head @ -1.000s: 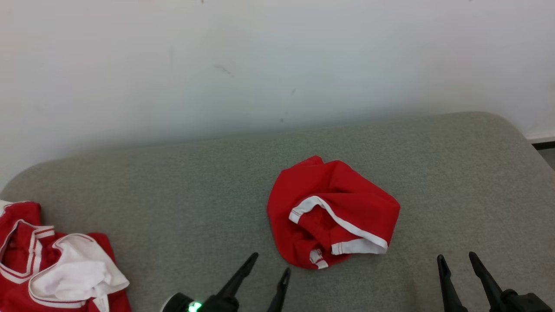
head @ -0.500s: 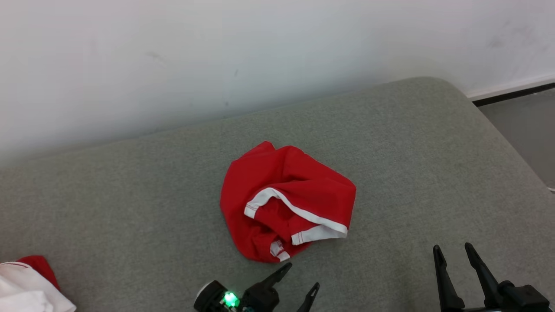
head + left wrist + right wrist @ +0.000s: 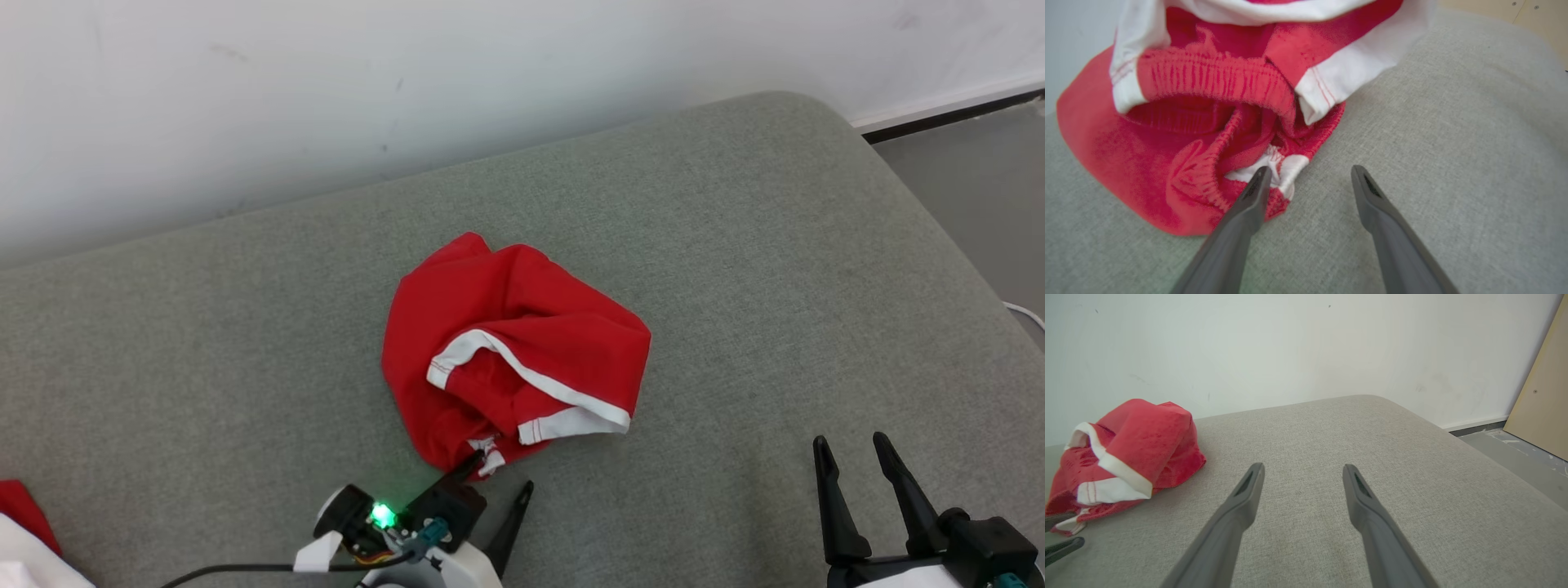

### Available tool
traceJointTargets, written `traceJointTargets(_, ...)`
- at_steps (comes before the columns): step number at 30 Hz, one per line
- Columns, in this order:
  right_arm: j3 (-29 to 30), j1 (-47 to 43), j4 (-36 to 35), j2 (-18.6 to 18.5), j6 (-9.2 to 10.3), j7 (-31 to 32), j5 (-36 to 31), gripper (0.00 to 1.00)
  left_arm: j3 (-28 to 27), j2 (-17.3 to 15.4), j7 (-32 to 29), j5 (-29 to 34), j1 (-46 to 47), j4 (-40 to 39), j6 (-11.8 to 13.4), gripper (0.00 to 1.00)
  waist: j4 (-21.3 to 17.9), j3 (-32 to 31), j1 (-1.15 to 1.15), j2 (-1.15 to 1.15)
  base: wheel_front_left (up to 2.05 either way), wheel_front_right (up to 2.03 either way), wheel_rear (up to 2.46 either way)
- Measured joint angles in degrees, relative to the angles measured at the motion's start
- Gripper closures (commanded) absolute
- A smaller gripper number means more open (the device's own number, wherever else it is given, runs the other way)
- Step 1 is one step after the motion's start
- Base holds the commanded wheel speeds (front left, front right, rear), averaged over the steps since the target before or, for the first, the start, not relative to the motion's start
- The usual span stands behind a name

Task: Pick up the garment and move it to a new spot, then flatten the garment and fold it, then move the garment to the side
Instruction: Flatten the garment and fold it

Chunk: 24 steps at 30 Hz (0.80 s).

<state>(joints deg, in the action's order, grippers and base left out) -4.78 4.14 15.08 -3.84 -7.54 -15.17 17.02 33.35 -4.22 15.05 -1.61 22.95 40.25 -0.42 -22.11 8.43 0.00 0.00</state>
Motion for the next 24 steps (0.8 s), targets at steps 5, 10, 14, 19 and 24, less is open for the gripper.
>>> traceJointTargets(5, 0.1, 0.5, -0.2, 0.2, 0.00, 0.0, 0.1, 0.00, -0.1, -0.3, 0.0, 0.1, 2.2, 2.6, 0.5, 0.00, 0.0, 1.2, 0.00, 0.00, 0.00, 0.00, 0.00)
traceJointTargets(10, -0.1, 1.7, -0.3, 0.5, 0.00, 0.0, 0.2, 0.00, -0.6, -0.3, 0.1, -0.2, 5.4, 5.2, 0.6, 0.19, 0.1, 3.1, 0.00, 0.00, 0.00, 0.00, 0.00)
traceJointTargets(14, -0.1, 1.7, -0.3, 0.5, 0.00, 0.0, 0.2, 0.00, -0.8, -0.1, 0.2, -1.2, 6.6, 6.3, 0.0, 1.00, 0.2, 3.6, 0.00, 0.00, 0.00, 0.00, 0.00)
traceJointTargets(19, 0.5, 1.6, -0.1, 0.6, 0.00, 0.0, 0.2, 0.00, -1.3, 0.5, -1.2, -4.1, 7.5, 7.2, -2.4, 1.00, 1.1, 3.2, 0.00, 0.00, 0.00, 0.00, 0.00)
traceJointTargets(24, 0.4, 1.2, 0.4, 0.7, 0.00, 0.0, -0.1, 0.00, -1.3, 1.1, -7.3, -11.8, 7.3, 3.0, -6.0, 1.00, 2.3, 1.1, 0.00, 0.00, 0.00, 0.00, 0.00)
